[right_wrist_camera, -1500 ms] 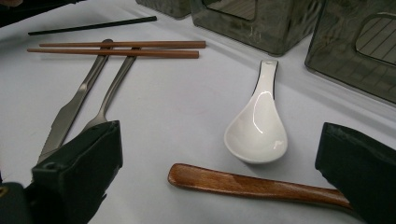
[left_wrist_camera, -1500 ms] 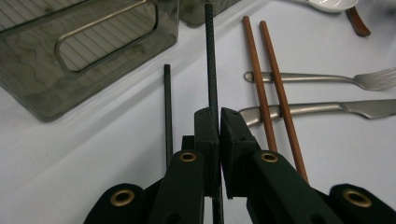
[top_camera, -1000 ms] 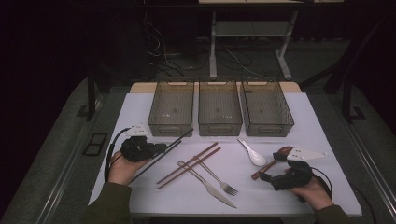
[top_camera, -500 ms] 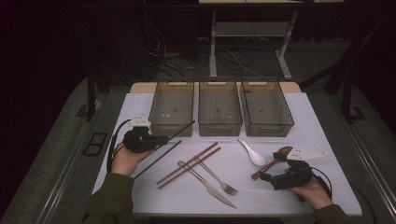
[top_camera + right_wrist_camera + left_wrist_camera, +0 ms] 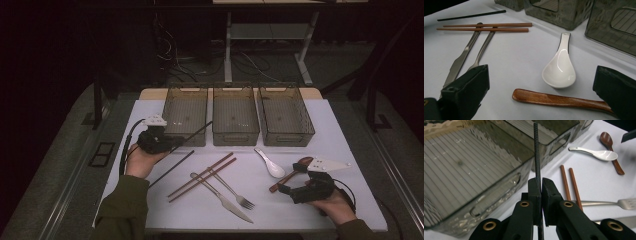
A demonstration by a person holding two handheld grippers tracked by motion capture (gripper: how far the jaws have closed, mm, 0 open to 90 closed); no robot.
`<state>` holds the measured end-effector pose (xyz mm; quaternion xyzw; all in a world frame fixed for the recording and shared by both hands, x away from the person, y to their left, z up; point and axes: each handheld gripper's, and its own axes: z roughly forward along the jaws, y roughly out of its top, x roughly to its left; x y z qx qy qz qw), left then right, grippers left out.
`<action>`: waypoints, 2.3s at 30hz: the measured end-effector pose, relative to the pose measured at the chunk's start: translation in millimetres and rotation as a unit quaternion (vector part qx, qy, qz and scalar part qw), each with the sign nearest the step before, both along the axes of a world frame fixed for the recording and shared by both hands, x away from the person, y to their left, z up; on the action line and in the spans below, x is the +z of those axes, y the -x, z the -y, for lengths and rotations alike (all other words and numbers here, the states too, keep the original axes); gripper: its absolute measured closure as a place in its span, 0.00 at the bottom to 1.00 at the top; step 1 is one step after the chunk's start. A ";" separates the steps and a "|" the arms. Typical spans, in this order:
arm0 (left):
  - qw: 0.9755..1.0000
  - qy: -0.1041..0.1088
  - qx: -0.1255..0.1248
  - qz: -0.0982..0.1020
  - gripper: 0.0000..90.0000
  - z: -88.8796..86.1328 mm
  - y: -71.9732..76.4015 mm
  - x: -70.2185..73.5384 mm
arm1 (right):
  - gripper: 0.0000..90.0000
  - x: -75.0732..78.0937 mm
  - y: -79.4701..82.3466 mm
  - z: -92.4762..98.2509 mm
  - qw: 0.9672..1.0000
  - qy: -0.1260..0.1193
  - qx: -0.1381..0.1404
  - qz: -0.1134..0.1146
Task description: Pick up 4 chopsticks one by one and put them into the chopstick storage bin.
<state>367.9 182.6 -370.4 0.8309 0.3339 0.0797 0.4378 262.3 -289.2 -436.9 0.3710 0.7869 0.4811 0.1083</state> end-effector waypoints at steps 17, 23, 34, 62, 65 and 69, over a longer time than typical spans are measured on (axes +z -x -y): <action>1.000 0.003 0.021 0.006 0.94 11.7 -34.9 10.1 | 0.01 0.3 0.1 0.1 1.000 -0.002 0.000 0.000; 0.999 0.004 0.033 0.008 0.94 13.7 -50.1 10.2 | 0.01 0.4 0.2 0.4 1.000 -0.002 0.000 0.001; 0.997 0.012 0.070 0.014 0.94 13.4 -77.7 12.0 | 0.01 0.6 0.1 0.6 1.000 -0.005 0.000 0.001; 0.990 -0.006 0.142 -0.007 0.94 12.4 -134.4 -5.1 | 0.01 1.6 1.4 2.0 1.000 -0.010 -0.004 0.000; 0.989 -0.008 0.150 -0.013 0.94 12.6 -135.7 -8.2 | 0.01 1.5 1.4 1.8 1.000 -0.010 -0.003 0.001; 0.988 -0.007 0.155 -0.014 0.94 11.8 -136.7 -8.9 | 0.01 1.5 1.3 1.8 1.000 -0.009 -0.002 0.001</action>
